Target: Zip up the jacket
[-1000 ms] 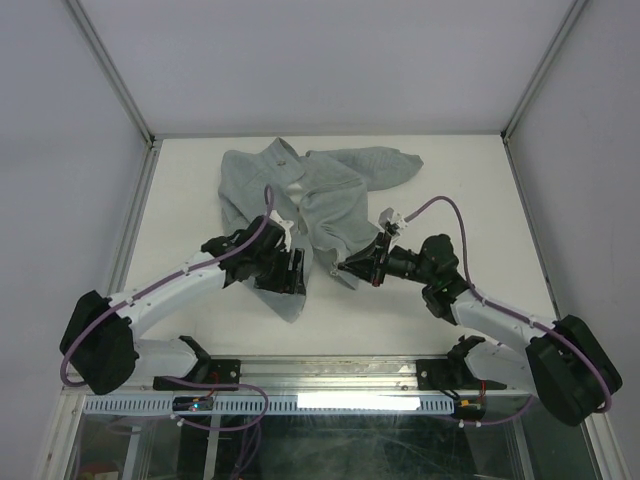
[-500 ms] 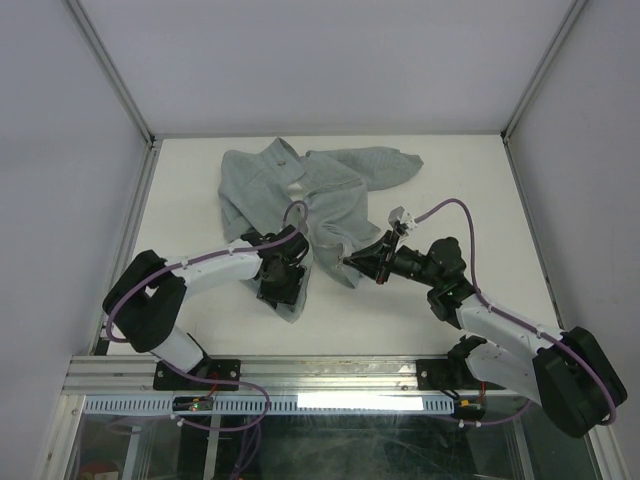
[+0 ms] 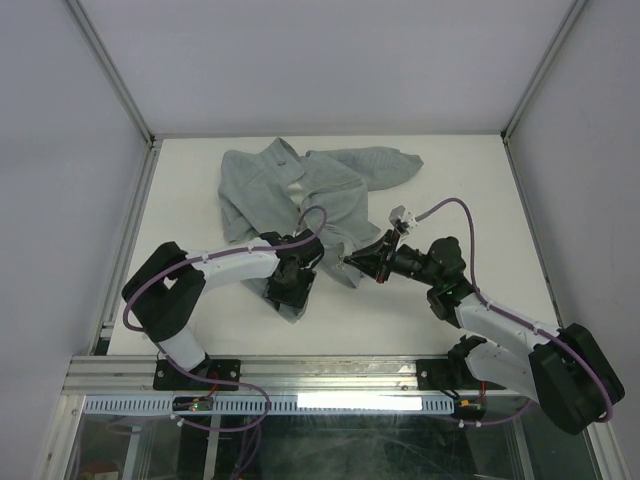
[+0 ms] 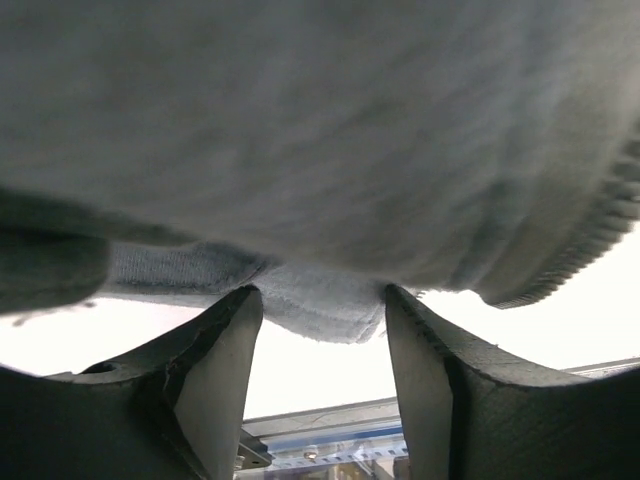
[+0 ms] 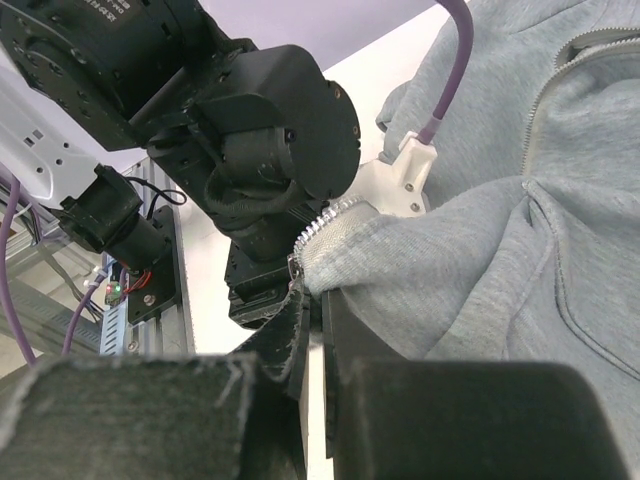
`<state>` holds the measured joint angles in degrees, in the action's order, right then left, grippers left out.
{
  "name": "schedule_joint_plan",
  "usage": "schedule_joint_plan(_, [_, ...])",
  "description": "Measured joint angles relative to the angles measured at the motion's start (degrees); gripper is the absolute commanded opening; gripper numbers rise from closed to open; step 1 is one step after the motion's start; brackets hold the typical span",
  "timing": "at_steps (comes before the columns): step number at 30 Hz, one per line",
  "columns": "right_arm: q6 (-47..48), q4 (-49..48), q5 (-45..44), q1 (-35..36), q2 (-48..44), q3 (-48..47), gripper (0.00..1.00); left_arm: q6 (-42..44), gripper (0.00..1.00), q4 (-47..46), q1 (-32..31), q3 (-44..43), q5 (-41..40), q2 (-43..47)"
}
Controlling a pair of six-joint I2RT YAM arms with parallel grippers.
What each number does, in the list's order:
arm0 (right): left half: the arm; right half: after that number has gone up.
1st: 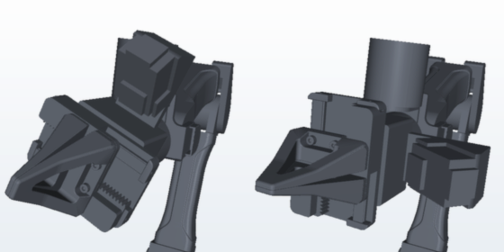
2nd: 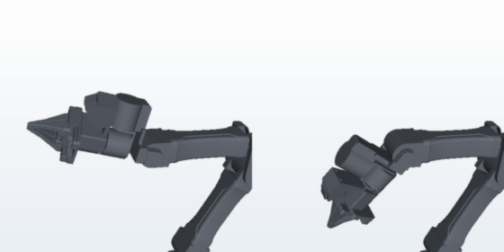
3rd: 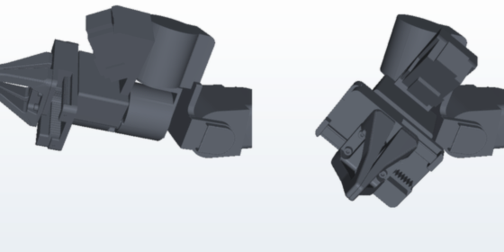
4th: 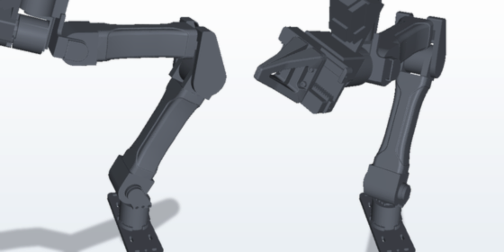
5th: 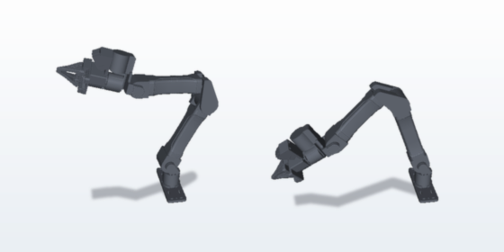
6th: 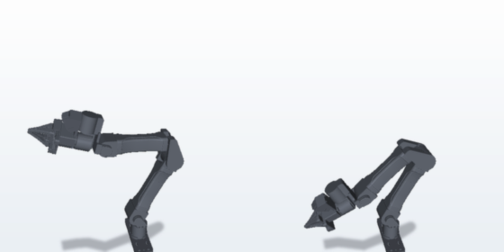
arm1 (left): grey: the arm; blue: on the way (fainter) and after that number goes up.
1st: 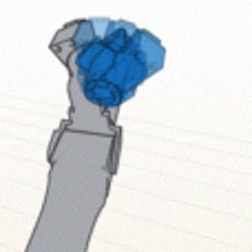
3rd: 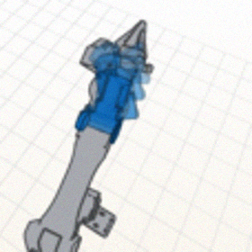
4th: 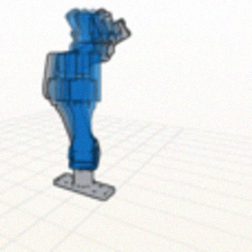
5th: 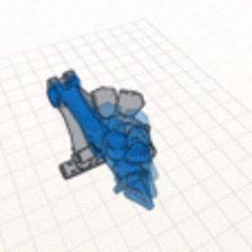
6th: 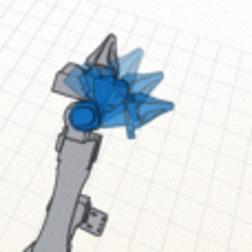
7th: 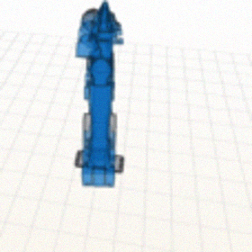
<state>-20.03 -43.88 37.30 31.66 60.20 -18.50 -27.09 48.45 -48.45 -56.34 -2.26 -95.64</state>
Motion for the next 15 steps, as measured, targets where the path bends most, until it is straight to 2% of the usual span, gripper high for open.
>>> schedule_joint_plan(2, [-0.1, 0.0, 0.0, -0.2, 0.0, 0.0, 0.00, -0.5, 0.38, 0.5, -0.7, -0.8, -0.3, -0.9])
schedule_joint_plan(5, [-0.3, 0.0, 0.0, -0.3, 0.0, 0.0, 0.00, -1.4, 0.15, 0.3, -1.7, -1.4, 0.0, -1.6])
schedule_joint_plan(8, [-0.3, 0.1, 0.0, -0.5, 0.0, 0.0, 0.00, -2.2, 0.01, -0.5, -2.2, -1.6, 0.9, -1.4])
schedule_joint_plan(15, [-0.1, 1.9, -0.1, -0.5, 0.0, 0.0, 0.00, -4.2, 0.00, -6.6, -2.2, 2.0, 1.1, 3.1])
